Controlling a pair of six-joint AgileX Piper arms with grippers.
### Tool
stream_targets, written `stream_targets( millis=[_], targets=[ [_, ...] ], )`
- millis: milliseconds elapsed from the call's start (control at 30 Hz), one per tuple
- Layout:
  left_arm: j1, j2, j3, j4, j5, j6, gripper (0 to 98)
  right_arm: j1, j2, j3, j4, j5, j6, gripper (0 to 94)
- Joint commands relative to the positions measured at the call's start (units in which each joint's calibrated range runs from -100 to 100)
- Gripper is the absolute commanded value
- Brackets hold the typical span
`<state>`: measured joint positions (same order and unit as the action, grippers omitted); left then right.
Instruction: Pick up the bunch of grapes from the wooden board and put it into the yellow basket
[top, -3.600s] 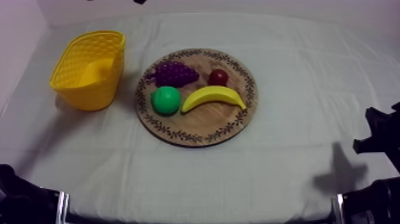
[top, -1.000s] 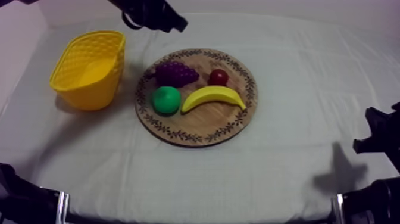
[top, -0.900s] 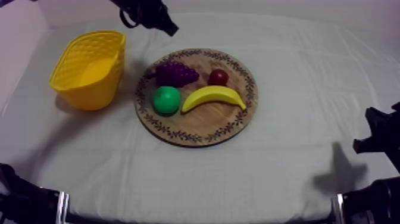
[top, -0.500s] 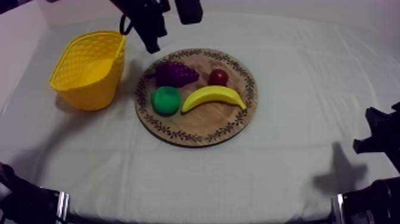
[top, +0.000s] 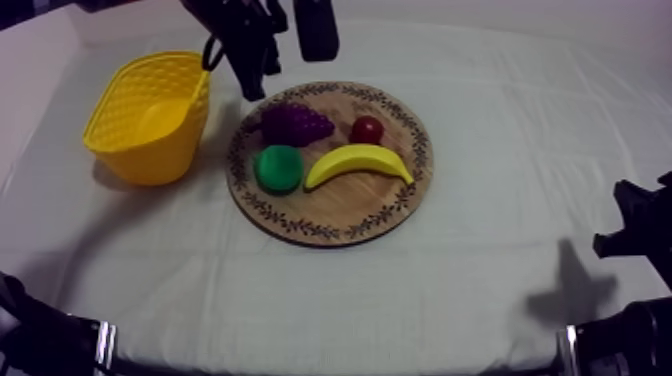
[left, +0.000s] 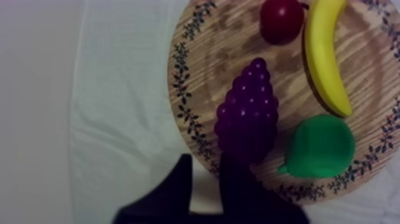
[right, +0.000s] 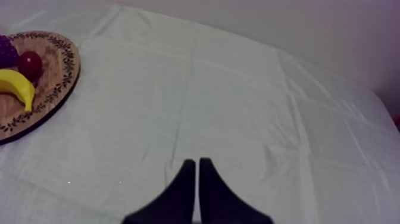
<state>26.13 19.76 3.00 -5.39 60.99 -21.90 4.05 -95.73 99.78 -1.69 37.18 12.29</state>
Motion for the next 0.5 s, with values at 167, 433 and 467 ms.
stream_targets(
  millis=[167,433,467],
  targets=[
    [0.05,-0.54,2.55,-1.37,-2.15,0.71,68.0,0.01,-0.02,-0.01,0.01,0.0,-0.01,0.5],
    [-0.07,0.83,3.38,-1.71,-4.14,1.22,73.4,0.01,-0.02,-0.01,0.01,0.0,-0.01,0.5],
    [-0.04,1.07,3.47,-1.78,-4.36,1.35,73.5,0.01,-0.02,-0.01,0.01,0.0,-0.01,0.5]
  ],
)
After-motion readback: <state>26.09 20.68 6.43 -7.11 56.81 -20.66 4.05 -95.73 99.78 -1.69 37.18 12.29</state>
